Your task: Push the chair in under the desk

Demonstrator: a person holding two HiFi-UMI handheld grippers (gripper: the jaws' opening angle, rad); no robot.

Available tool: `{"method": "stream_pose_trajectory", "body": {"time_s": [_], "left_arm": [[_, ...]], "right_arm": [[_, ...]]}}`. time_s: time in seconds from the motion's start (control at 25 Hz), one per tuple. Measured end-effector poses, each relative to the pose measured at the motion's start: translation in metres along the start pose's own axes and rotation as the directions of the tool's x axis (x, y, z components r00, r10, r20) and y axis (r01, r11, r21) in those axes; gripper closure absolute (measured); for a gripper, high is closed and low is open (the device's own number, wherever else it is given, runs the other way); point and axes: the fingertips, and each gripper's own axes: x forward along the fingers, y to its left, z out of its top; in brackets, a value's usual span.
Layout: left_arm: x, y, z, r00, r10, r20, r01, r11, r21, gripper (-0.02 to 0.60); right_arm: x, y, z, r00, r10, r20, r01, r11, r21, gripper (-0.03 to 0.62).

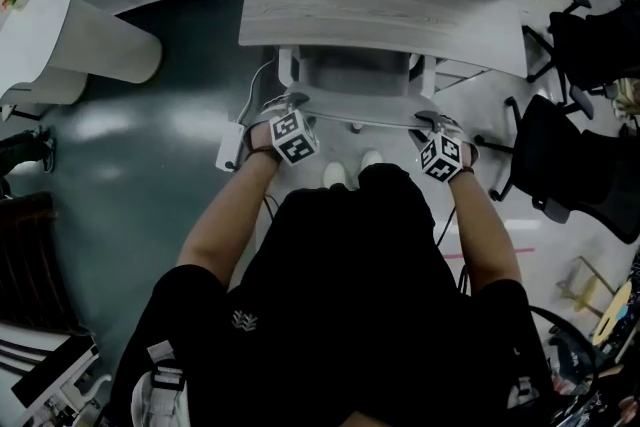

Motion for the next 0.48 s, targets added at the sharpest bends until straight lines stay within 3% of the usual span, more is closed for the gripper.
{"method": "stream_pose_trajectory", "body": {"time_s": [0.08,0.12,0.24,0.28,0.36,0.48], "left_arm": [[-0.005,-0.005,0.002,0.999,-0.047,0.019,0.048,0.998,-0.028,0.385],[-0.011,-0.008,0.006,0.996,-0.073,0.047,0.076,0.996,-0.052,0.385],[-0.043,-0.008,0.026,0.978,-0.077,0.196,0.099,0.99,-0.101,0.383],[-0.056,-0.001,0.034,0.962,-0.045,0.268,0.082,0.988,-0.128,0.408],[-0.083,0.022,0.05,0.912,0.055,0.406,0.04,0.975,-0.22,0.44],[-0.107,0.057,0.064,0.844,0.213,0.492,-0.053,0.946,-0.32,0.494]], "right_arm": [[-0.008,0.005,0.007,0.997,0.048,0.064,-0.051,0.997,0.054,0.443],[-0.017,0.008,0.017,0.986,0.079,0.147,-0.093,0.991,0.094,0.437],[-0.057,-0.003,0.047,0.909,0.074,0.411,-0.175,0.961,0.214,0.434],[-0.068,-0.013,0.053,0.891,0.039,0.453,-0.171,0.952,0.254,0.434],[-0.08,-0.035,0.059,0.872,-0.046,0.487,-0.132,0.937,0.324,0.434],[-0.087,-0.063,0.059,0.867,-0.181,0.464,-0.035,0.907,0.419,0.454]]}}
